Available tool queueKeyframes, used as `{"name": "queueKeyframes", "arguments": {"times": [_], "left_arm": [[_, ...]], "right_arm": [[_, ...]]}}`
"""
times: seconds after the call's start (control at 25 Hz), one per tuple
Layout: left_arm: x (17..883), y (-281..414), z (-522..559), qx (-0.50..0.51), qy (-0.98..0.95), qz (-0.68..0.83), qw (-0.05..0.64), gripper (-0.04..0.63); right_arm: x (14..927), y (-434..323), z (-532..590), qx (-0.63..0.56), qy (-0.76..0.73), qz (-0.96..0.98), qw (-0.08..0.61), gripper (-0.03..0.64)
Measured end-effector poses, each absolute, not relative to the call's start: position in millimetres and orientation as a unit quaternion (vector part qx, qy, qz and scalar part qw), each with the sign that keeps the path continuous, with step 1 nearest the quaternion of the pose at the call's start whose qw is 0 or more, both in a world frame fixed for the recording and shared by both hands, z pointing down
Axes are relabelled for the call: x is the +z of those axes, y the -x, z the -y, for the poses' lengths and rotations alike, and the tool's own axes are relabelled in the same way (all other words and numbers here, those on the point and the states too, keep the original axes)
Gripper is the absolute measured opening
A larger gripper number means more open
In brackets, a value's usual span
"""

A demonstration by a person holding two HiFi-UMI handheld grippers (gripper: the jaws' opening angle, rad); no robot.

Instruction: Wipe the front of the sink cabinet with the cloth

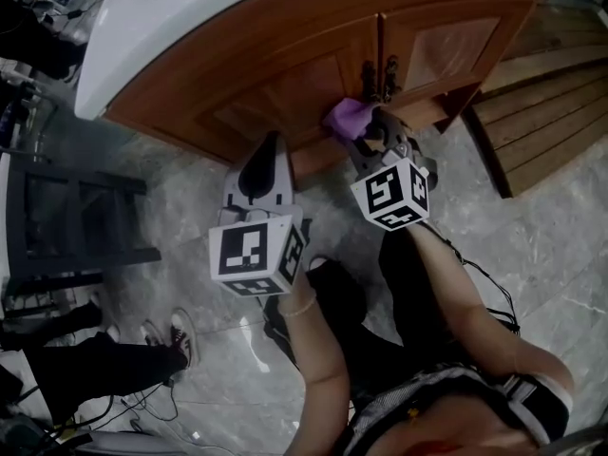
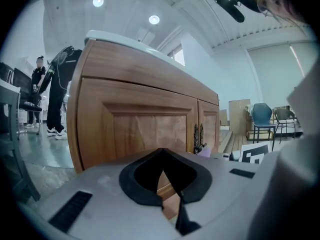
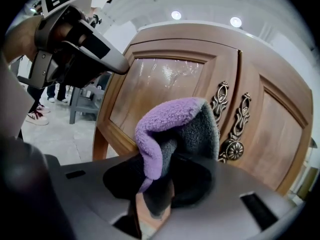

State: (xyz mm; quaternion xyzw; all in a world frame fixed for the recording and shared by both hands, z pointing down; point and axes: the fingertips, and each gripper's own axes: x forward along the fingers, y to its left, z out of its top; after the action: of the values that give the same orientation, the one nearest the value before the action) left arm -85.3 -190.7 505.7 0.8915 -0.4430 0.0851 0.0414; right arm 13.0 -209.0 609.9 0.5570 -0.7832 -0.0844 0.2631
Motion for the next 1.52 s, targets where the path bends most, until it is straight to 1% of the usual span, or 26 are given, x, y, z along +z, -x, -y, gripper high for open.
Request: {"name": "queueKeyframes", "arguments": {"times": [0.24, 0.44, 0.88, 1.0, 1.16, 1.32, 1.52], "left_arm": [[508.9, 72.4, 188.8, 0.088, -0.897, 0.431, 0.042, -0.003], [511.9, 70.9, 189.7, 0.088, -0.898, 0.429, 0.046, -0.003], [514.0, 52.8, 190.3, 0.087, -0.904, 0.416, 0.042, -0.003], [512.6, 44.3, 191.9, 0.084, -0.906, 0.413, 0.043, -0.003], [518.7, 27.6, 195.9, 0.089, -0.909, 0.405, 0.052, -0.003], [500.0, -0.8, 188.9, 0.076, -0.916, 0.390, 0.053, -0.003], [492.5, -27.5, 183.6, 0.102, -0.914, 0.393, 0.013, -0.003]], "right_arm": [[612.7, -24.3, 205.1, -0.098, -0.565, 0.769, 0.282, 0.169], [615.0, -27.6, 206.0, -0.081, -0.567, 0.775, 0.266, 0.169], [614.6, -26.0, 207.1, -0.068, -0.559, 0.785, 0.257, 0.169], [612.7, -21.1, 202.9, -0.036, -0.537, 0.810, 0.232, 0.170], [591.2, -20.6, 186.6, -0.003, -0.505, 0.844, 0.180, 0.169], [553.3, -45.2, 167.2, -0.009, -0.504, 0.844, 0.180, 0.169], [502.7, -91.8, 165.3, -0.029, -0.548, 0.820, 0.162, 0.169]]}}
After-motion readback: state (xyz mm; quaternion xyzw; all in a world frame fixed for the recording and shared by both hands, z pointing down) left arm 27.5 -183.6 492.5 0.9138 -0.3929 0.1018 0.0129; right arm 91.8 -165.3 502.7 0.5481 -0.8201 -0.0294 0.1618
